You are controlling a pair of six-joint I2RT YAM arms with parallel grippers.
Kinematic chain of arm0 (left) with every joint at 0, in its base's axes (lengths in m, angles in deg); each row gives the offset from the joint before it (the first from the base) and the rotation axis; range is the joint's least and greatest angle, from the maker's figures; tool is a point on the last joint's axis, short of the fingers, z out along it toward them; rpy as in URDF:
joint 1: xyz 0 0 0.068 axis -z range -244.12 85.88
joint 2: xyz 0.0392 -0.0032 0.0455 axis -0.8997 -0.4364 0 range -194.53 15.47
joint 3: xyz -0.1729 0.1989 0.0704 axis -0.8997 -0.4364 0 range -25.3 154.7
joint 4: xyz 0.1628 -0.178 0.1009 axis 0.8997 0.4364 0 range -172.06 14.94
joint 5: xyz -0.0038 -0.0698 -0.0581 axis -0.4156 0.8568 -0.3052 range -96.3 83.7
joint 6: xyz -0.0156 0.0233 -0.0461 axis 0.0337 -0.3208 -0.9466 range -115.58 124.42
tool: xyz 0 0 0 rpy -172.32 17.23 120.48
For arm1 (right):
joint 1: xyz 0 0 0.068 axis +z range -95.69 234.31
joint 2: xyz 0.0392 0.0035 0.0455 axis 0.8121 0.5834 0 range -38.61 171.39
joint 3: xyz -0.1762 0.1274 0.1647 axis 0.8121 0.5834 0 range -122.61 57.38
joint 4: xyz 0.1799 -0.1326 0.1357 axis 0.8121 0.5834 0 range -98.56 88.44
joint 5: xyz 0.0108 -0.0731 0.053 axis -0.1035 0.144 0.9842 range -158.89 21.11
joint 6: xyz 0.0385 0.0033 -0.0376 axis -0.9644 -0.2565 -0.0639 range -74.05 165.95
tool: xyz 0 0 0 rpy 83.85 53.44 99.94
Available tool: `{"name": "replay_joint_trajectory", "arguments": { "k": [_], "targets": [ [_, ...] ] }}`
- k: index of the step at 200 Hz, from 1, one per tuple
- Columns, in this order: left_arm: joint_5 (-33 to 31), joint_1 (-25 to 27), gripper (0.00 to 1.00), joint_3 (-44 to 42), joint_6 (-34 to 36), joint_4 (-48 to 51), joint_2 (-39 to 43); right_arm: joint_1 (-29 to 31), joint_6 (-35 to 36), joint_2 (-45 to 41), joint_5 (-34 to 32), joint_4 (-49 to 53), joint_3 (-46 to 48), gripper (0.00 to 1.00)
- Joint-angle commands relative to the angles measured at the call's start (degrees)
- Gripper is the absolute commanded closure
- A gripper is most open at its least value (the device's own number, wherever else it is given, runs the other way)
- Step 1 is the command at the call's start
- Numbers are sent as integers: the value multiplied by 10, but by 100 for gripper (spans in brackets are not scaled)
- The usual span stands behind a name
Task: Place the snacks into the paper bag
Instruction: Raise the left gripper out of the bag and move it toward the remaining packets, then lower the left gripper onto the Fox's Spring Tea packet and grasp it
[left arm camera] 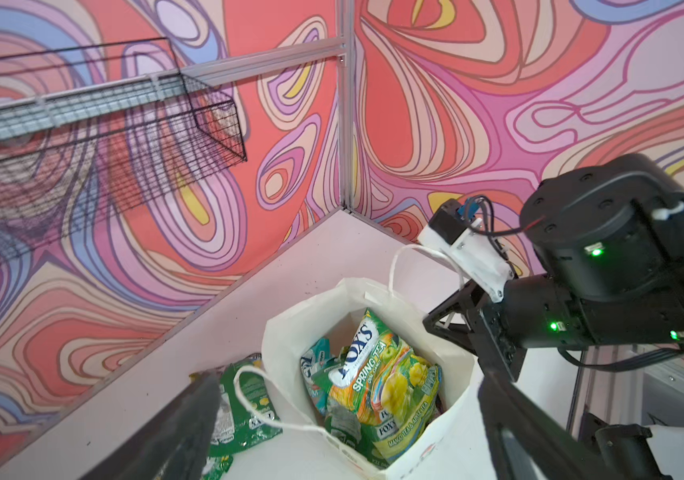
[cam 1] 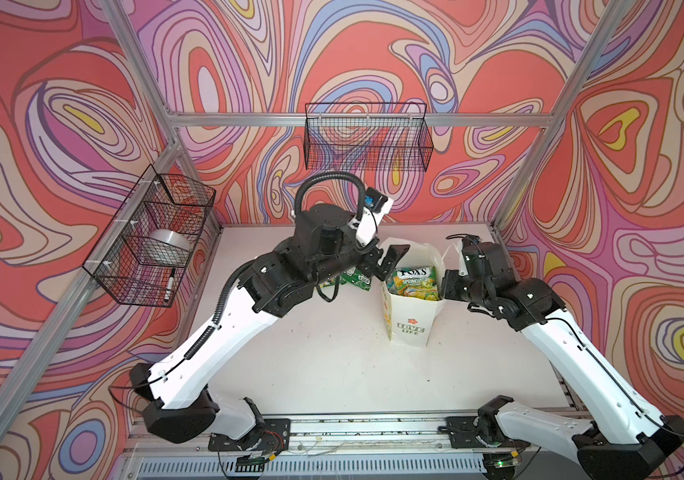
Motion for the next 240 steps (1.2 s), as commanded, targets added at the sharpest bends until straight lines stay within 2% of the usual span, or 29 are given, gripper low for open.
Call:
{"name": "replay_joint_trajectory", "arguments": {
  "k": [1,25,45,68,91,119,153,181,200,240],
  "targets": [
    [-27,-38,0,-79,-80,-18,46,2,6,-17,-4,-23,-11,100],
    [-26,-105,0,-181,-146,-14,98,2,5,-18,-2,-33,-4,100],
    [1,-167,0,-251,-196,-8,103,2,7,-16,-1,-41,2,100],
    [34,-241,0,-309,-241,-16,69,2,7,-14,10,-49,5,100],
    [76,-302,0,-332,-278,-44,-6,2,7,-14,16,-50,8,100],
    [57,-324,0,-281,-283,-46,-128,2,5,-19,17,-45,8,100],
    [43,-349,0,-169,-280,-2,-286,2,6,-36,6,-29,7,100],
    [38,-358,0,-101,-265,13,-358,3,7,-46,-1,-18,8,100],
    [11,-358,0,-44,-257,49,-405,2,7,-47,-2,-19,11,100],
    [35,-363,0,16,-253,71,-474,2,8,-43,5,-26,14,100]
  ]
}}
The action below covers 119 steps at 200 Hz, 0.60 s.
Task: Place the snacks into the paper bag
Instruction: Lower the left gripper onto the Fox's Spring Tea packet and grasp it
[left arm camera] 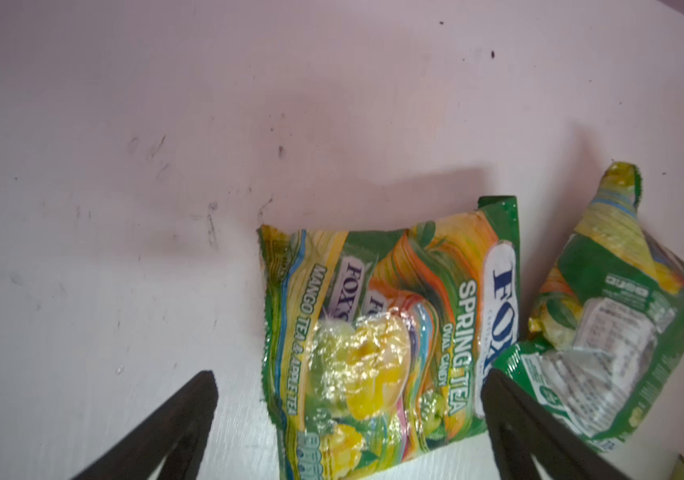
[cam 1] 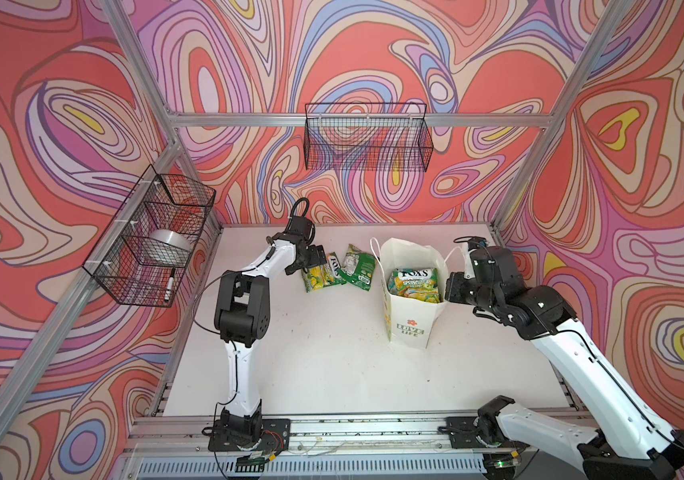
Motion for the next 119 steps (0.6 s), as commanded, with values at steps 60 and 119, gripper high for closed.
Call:
{"name": "replay_joint_trajectory", "arguments": {
  "k": [60,119],
  "targets": [
    [26,-5,0,70,10,61,-96,2,8,-9,-3,-21,1,100],
    [2,-6,23,49,7,57,-102,3,6,-11,-3,-21,4,100]
  ]
}}
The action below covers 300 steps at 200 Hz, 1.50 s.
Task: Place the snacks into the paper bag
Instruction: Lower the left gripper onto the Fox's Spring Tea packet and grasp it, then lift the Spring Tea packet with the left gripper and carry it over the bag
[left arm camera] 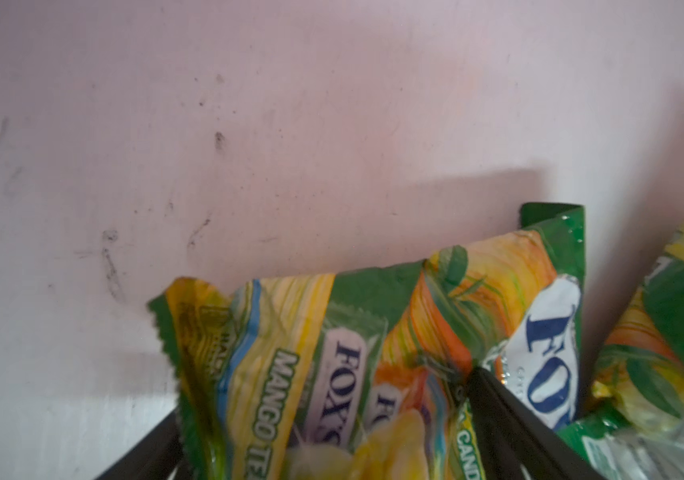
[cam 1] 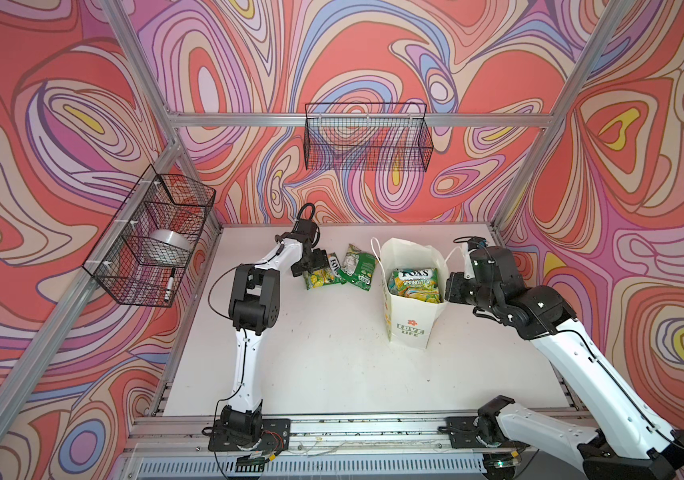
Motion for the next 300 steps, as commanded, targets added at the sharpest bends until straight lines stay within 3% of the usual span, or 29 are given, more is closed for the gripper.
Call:
{"name": "replay_joint_trajectory", "arguments": {
  "k": [1,35,63,92,129,191,300],
  "targets": [
    [-25,-4,24,-21,2,25,-13,3,4,-11,-3,-21,3,100],
    [-18,-7,42,-42,-4,6,-5,3,5,-12,-1,-23,4,100],
    [37,-15,60,-65,-16,-22,6,2,6,-13,0,-23,3,100],
    [86,-19,70,-137,-50,-91,60,1,6,-16,-3,-21,4,100],
    [97,-21,82,-194,-74,-133,135,3,7,-15,-2,-19,-1,100],
    [70,-23,87,-266,-96,-159,242,2,8,-15,0,-20,-2,100],
    [91,-23,88,-352,-106,-162,411,2,10,-7,7,-27,-9,100]
  ]
}}
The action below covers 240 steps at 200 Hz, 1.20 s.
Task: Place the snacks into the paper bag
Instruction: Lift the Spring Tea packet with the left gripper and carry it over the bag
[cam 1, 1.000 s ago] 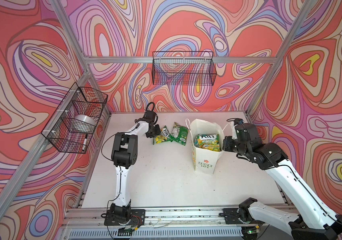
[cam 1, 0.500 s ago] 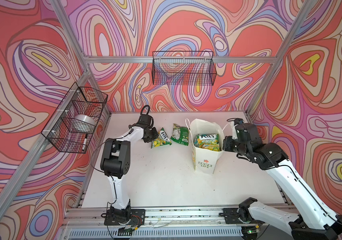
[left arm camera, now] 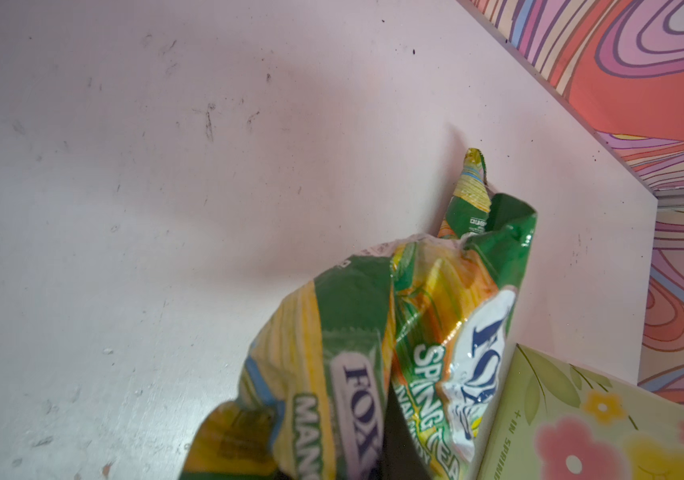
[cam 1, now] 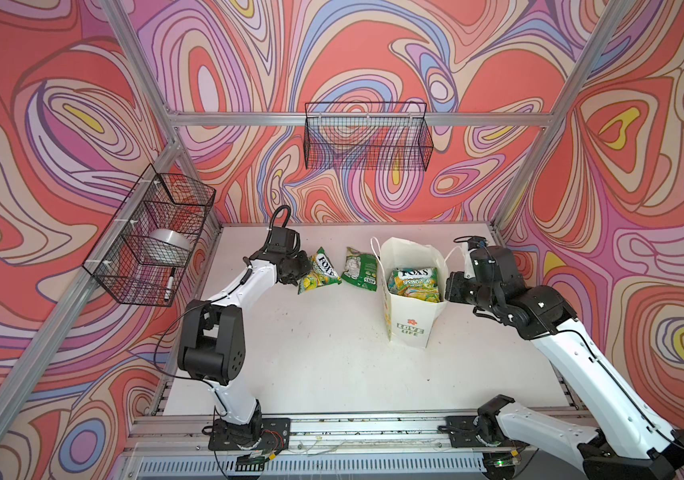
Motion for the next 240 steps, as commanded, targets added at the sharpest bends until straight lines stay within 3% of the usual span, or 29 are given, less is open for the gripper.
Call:
{"name": "replay_joint_trajectory", "arguments": {
  "k": [1,93,142,179,240],
  "targets": [
    [9,-3,88,-15,-13,-17,66,2,7,-5,6,-25,-10,100],
    [-10,23,88,6,16,47,242,2,2,-5,10,-34,-3,100],
    [-97,124,88,110,69,101,279,3,1,-7,10,-34,-1,100],
    [-117,189,88,164,95,81,284,2,-3,-8,15,-36,5,100],
    [-158,345,88,296,212,71,187,2,-6,-9,19,-35,4,100]
  ]
}}
